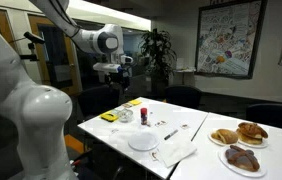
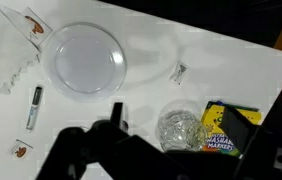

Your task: Move the glass object and the bottle on the table

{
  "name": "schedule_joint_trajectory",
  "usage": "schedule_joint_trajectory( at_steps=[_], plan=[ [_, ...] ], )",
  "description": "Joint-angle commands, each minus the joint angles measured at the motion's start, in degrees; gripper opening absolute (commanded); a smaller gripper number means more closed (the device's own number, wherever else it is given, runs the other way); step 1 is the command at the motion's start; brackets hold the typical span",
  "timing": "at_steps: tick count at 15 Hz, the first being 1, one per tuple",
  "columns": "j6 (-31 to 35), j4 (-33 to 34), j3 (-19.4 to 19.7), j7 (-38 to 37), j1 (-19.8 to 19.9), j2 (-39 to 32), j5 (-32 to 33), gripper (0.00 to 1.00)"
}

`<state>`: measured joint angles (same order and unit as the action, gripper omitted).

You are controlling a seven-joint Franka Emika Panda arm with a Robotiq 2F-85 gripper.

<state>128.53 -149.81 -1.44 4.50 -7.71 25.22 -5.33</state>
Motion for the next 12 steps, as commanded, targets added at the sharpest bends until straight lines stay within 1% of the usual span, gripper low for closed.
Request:
schedule_joint_trajectory(
  at_steps=[1,8,9,12],
  plan=[
    [-0.1,0.1,-0.4,0.2,0.4,0.0,-0.2,1.0],
    [-0.1,0.1,-0.4,0.2,0.4,0.0,-0.2,1.0],
    [0.6,0.1,-0.3,-0.3,0.4,-0.7,-0.9,1.0],
    [6.5,-0.1,-1.1,-2.7,0.1,-4.8,-1.9,1.0]
  ],
)
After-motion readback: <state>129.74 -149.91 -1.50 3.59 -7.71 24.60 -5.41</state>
